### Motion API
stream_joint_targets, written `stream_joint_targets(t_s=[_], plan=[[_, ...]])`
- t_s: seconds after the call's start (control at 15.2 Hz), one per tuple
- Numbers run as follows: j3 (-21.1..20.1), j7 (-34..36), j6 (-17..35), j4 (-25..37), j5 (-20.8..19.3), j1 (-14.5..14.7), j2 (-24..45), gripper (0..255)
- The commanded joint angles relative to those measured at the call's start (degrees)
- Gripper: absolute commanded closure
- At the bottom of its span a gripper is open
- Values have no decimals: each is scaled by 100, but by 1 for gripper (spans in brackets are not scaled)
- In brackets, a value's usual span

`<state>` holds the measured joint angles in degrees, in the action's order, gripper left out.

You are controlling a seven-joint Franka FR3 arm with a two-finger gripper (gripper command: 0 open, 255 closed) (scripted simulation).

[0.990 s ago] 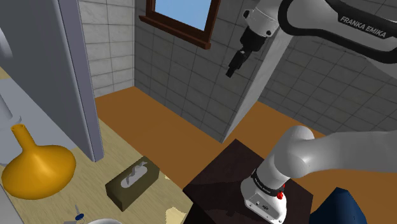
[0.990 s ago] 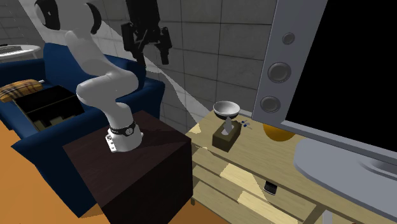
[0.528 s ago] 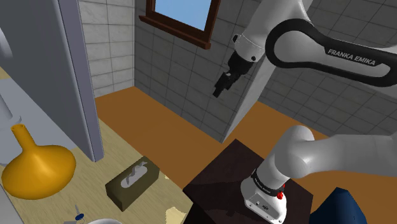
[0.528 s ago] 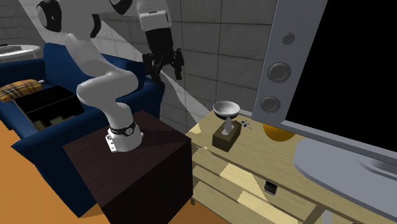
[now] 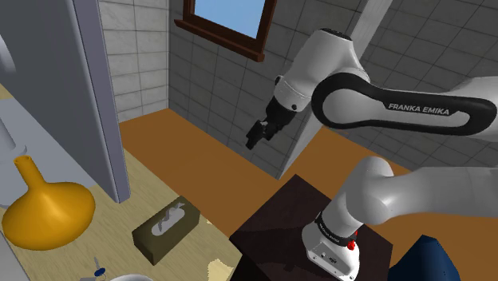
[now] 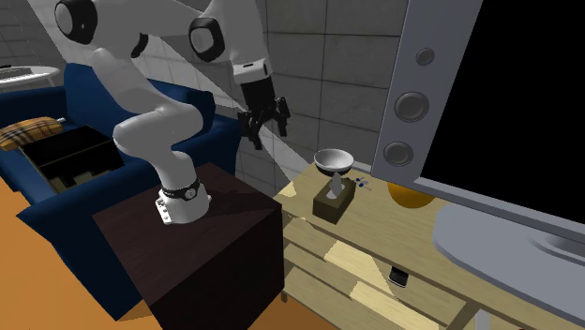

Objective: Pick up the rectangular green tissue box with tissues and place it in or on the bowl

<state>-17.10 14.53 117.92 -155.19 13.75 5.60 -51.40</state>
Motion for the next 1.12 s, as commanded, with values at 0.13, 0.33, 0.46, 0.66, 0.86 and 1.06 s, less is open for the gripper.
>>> stream_joint_targets(t_s=[0.13,0.33,0.46,0.66,0.86,1.06], plan=[[-506,608,782,-296,519,167,344,0],[-923,1049,1442,-408,886,263,770,0],[-1220,1340,1909,-425,1108,293,1126,0],[-1699,1785,2636,-362,1370,260,1755,0],[-2229,2285,3379,-203,1470,97,2475,0],[-2883,2929,4113,36,1282,-294,3255,0]])
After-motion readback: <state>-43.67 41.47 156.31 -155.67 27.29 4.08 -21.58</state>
